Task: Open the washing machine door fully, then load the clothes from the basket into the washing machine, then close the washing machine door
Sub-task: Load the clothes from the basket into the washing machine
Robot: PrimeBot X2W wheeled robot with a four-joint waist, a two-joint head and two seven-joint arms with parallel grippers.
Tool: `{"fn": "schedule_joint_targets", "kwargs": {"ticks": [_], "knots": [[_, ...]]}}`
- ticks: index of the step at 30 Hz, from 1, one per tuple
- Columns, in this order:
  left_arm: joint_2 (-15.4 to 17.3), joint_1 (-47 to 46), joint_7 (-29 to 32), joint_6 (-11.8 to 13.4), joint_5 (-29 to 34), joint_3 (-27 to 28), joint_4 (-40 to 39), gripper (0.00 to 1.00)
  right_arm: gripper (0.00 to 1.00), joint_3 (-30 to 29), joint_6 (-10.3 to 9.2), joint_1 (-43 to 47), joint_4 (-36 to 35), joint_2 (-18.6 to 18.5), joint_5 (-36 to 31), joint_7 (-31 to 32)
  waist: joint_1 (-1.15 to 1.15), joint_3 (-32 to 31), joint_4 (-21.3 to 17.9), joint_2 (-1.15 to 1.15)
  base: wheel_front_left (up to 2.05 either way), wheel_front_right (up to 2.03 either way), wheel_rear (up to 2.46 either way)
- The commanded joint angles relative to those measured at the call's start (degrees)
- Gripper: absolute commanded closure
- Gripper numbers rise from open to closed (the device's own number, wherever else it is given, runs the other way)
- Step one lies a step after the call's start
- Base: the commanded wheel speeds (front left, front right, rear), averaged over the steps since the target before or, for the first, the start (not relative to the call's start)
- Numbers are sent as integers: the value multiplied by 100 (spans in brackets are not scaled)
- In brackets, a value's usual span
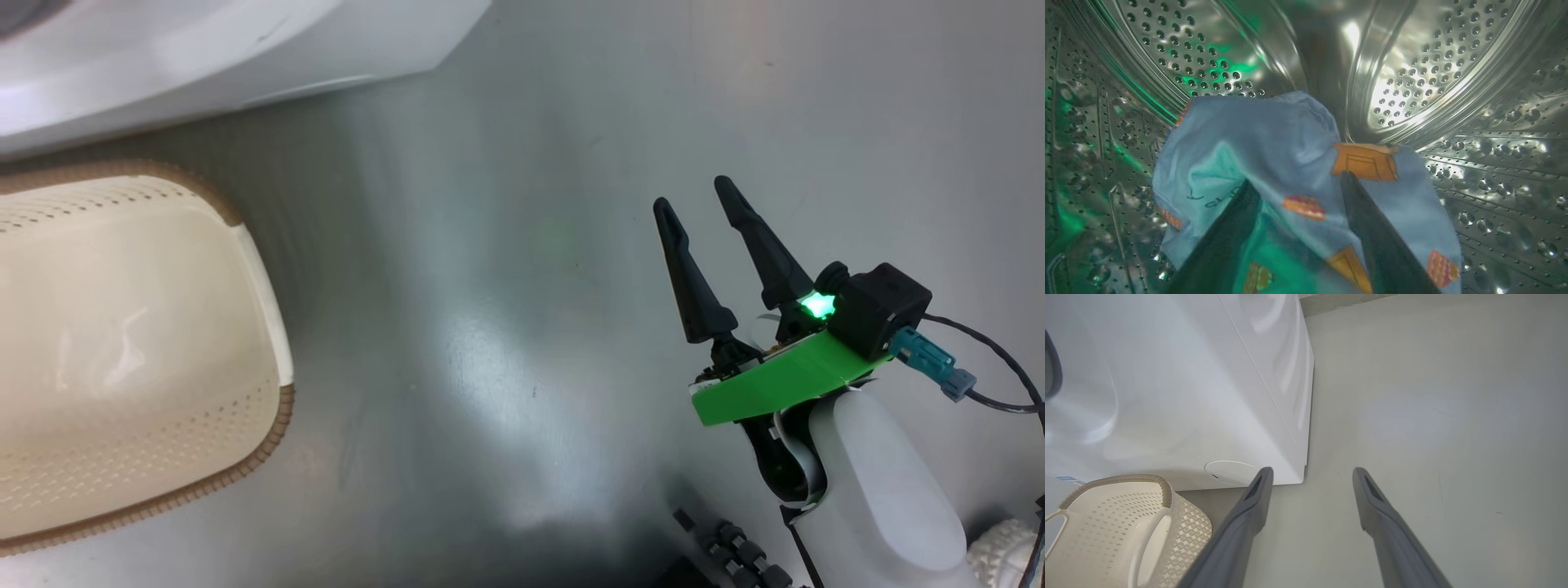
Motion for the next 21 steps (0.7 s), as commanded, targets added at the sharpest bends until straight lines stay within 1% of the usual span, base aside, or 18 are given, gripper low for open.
{"fn": "schedule_joint_targets", "kwargs": {"ticks": [1, 4, 5, 11, 16, 21], "knots": [[221, 202, -12, 46, -42, 59, -133, 0, 0, 95, 16, 146, -84, 33, -9, -27, 0, -90, 64, 0, 0, 0, 0], [145, 454, -173, 109, -86, 83, -177, 0, 0, 64, 16, 163, -72, 33, -53, -27, 0, -208, 126, 0, 0, 0, 0], [77, 672, -361, 182, -108, 112, -233, 0, 0, 38, 16, 183, -56, 33, -93, -27, 0, -309, 176, 0, 0, 0, 0], [-144, 1368, -827, 253, -209, 149, -333, 0, 0, -44, 16, 267, -6, 33, -224, -27, 0, -650, 324, 0, 0, 0, 0], [-315, 1939, -1079, 309, -196, 110, -516, 0, 0, -126, 16, 363, 70, 33, -337, -27, 0, -932, 450, 0, 0, 0, 0], [-534, 2572, -1203, 347, -239, 130, -877, 0, 0, -212, 16, 503, 162, 33, -421, -27, 0, -1244, 580, 0, 0, 0, 0]]}}
